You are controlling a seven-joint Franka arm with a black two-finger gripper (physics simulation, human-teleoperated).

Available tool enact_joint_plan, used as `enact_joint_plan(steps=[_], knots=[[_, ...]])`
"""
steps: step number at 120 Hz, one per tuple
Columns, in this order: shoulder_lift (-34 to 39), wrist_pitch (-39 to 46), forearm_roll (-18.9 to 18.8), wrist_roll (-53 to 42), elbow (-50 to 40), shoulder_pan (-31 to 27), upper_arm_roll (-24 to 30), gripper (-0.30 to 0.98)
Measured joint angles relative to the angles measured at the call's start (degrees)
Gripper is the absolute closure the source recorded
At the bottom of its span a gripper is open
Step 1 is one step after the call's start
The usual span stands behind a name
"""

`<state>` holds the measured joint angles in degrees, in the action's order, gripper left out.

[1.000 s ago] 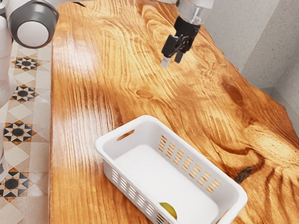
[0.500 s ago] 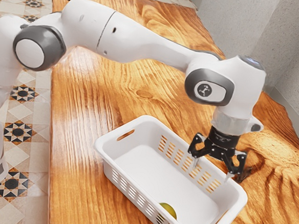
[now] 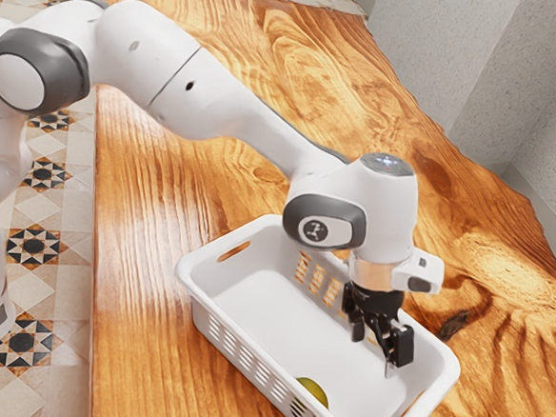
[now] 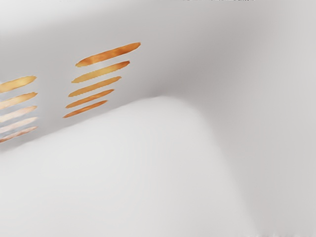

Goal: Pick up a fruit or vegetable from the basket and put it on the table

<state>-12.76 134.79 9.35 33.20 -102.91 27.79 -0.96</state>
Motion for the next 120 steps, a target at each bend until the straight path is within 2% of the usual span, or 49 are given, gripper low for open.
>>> enact_joint_plan(steps=[13,30,64,120], knots=[[0.8,-0.6,5.3,2.0,-0.2,1.1,-1.6,0.0],[2.7,-2.0,8.2,7.9,-2.7,3.4,-1.9,0.01],[3.4,-3.2,10.5,18.3,-6.1,3.6,-2.2,0.02],[11.9,-3.5,11.2,27.6,-15.3,3.5,-2.6,0.02]])
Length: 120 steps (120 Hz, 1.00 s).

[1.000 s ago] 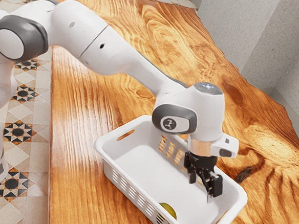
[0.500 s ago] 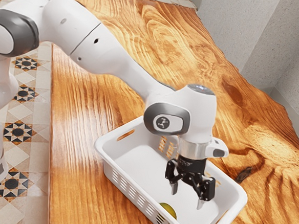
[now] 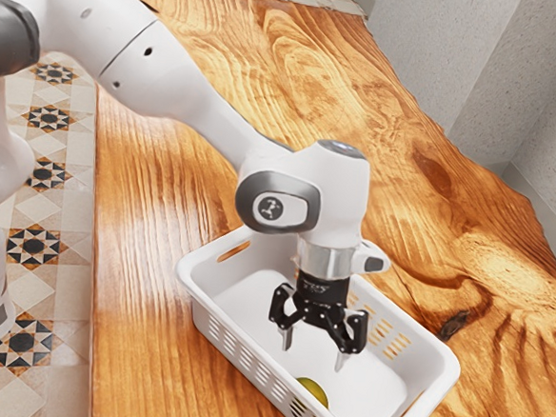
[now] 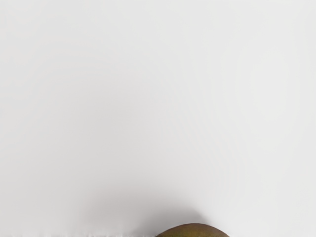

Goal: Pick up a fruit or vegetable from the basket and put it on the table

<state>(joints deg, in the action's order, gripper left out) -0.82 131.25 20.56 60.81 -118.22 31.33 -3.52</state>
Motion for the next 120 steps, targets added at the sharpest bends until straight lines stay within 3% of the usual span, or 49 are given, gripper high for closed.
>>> enact_joint_plan(steps=[17,36,51,75,120], knots=[[0.0,0.0,-0.6,1.6,-0.1,0.0,0.0,0.02],[-1.0,0.5,-6.0,1.4,1.1,0.3,0.0,0.03],[-1.9,1.5,-8.1,0.5,1.6,2.0,0.1,0.04],[-4.4,3.1,-8.9,-0.7,4.2,6.6,0.1,0.04],[-5.1,3.9,-9.0,-2.0,4.4,5.8,0.1,0.03]])
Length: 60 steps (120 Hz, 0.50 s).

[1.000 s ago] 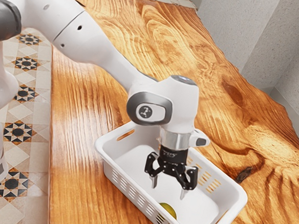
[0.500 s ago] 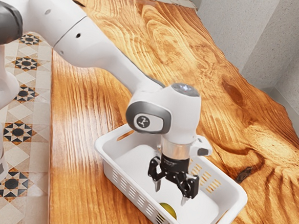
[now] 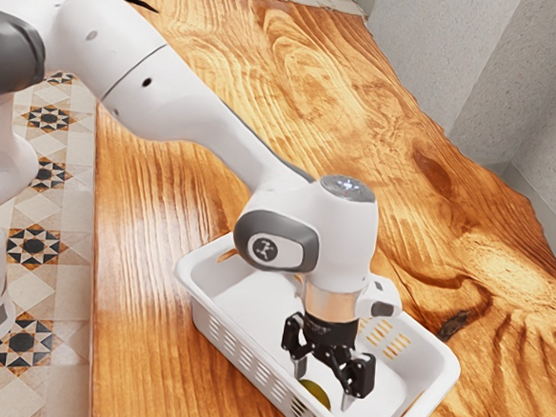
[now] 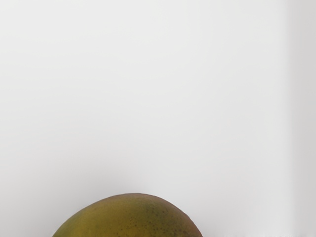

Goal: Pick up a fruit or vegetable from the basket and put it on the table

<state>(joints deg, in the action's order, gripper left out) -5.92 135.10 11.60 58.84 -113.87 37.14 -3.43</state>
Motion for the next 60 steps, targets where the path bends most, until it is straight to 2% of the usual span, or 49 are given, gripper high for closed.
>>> enact_joint_plan(steps=[60], knots=[[-2.9,0.2,2.0,-0.9,0.7,0.9,0.1,0.04]])
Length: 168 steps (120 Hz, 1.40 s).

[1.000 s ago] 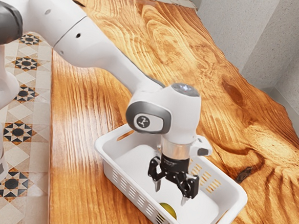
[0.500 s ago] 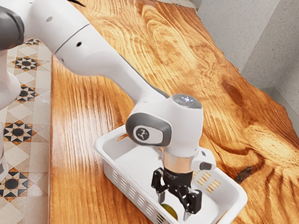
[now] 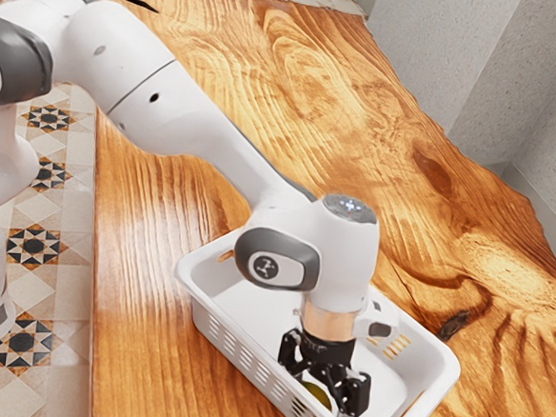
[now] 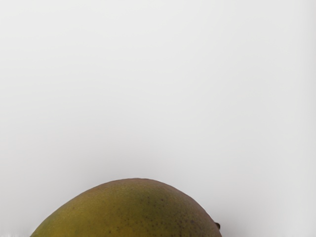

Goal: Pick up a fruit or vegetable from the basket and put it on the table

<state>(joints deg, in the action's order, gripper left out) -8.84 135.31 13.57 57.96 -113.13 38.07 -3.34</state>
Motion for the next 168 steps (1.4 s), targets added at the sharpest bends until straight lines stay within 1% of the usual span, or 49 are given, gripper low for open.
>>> enact_joint_plan(steps=[29,55,76,89,98,103,109,121,132,143,154,168], knots=[[-0.8,0.0,1.2,-0.2,0.0,-0.3,0.0,0.05],[0.0,0.0,0.7,-0.2,0.0,0.0,-0.1,0.26],[0.3,-0.1,0.1,0.0,0.0,-0.1,-0.2,0.31],[1.1,-0.2,-1.0,0.2,0.0,0.0,-0.2,0.32],[2.0,-0.3,-1.4,0.3,0.0,-0.1,-0.2,0.31],[2.8,-0.3,-2.2,0.3,0.0,-0.2,-0.2,0.32],[3.6,-0.3,-3.1,0.4,0.4,-0.3,-0.2,0.36],[4.5,-0.3,-4.7,0.5,2.6,0.1,-0.2,0.41],[5.2,-0.4,-6.4,0.7,4.9,1.3,-0.2,0.42],[5.2,-0.4,-8.4,1.0,9.1,3.7,-0.2,0.42],[4.5,-0.5,-11.4,2.1,13.0,8.1,-0.2,0.42],[1.1,-0.5,-13.1,3.8,18.6,14.5,-0.2,0.42]])
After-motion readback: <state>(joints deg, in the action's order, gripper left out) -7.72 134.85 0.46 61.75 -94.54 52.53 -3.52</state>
